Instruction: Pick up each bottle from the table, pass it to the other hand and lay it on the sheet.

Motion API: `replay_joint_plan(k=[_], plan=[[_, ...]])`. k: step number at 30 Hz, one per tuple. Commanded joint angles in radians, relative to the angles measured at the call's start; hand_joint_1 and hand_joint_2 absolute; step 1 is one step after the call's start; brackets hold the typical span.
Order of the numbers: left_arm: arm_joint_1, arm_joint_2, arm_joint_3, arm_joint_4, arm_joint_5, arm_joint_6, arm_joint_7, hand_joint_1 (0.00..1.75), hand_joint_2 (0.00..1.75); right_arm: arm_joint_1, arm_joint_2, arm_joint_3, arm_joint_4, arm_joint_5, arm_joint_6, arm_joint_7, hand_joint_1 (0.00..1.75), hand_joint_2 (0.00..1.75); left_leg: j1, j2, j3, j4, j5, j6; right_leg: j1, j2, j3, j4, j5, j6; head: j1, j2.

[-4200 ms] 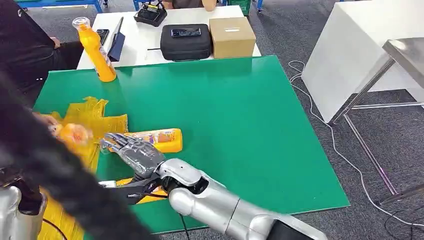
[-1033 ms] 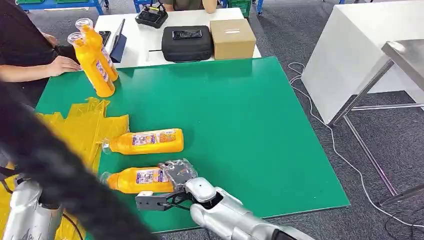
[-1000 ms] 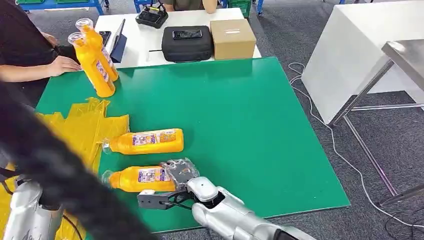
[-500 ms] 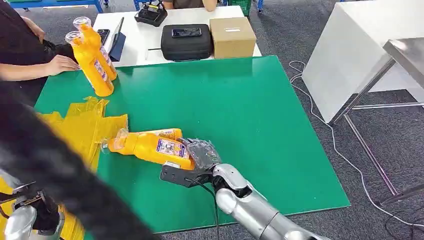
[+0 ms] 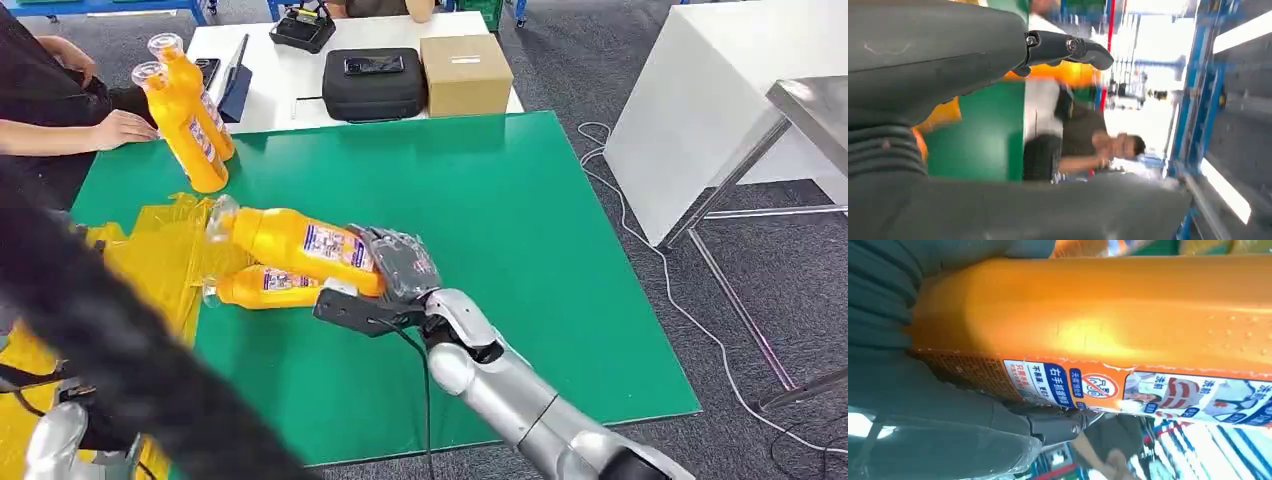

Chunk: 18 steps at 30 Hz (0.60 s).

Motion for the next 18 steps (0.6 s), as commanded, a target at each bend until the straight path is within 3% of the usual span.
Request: replay_joint_plan(k=[1, 6, 12, 18], plan=[[-0.239, -0.122, -0.254, 0.247, 0.099, -0.042, 0.027, 0.0, 1.75, -0.143, 0.094, -0.025, 0.334, 0.031, -0.08, -0.007, 1.75, 1.75, 0.0, -0.005, -0.001, 0.0, 0.001, 0.0, 0.0, -0.006, 0.001, 0.0, 0.0, 0.001, 0.0, 0.0], [-0.233, -0.109, -0.264, 0.232, 0.119, -0.036, 0.029, 0.0, 1.75, -0.149, 0.1, -0.026, 0.351, 0.028, -0.079, -0.017, 1.75, 1.75, 0.0, -0.002, 0.0, 0.0, 0.0, 0.0, 0.0, -0.003, 0.001, 0.0, 0.0, 0.001, 0.0, 0.0], [-0.266, -0.192, -0.302, 0.258, 0.142, -0.033, 0.052, 0.0, 1.75, -0.138, 0.139, -0.019, 0.361, 0.087, -0.143, 0.008, 1.75, 1.75, 0.0, -0.004, -0.001, 0.001, 0.0, -0.001, 0.0, -0.006, 0.0, 0.0, -0.001, 0.0, 0.0, 0.0], [-0.256, -0.206, -0.31, 0.251, 0.157, -0.047, 0.056, 0.0, 1.75, -0.153, 0.16, -0.011, 0.384, 0.123, -0.156, 0.034, 1.75, 1.75, 0.0, 0.0, -0.001, 0.001, 0.0, 0.0, 0.0, -0.001, -0.001, 0.0, 0.0, 0.001, 0.0, 0.0]])
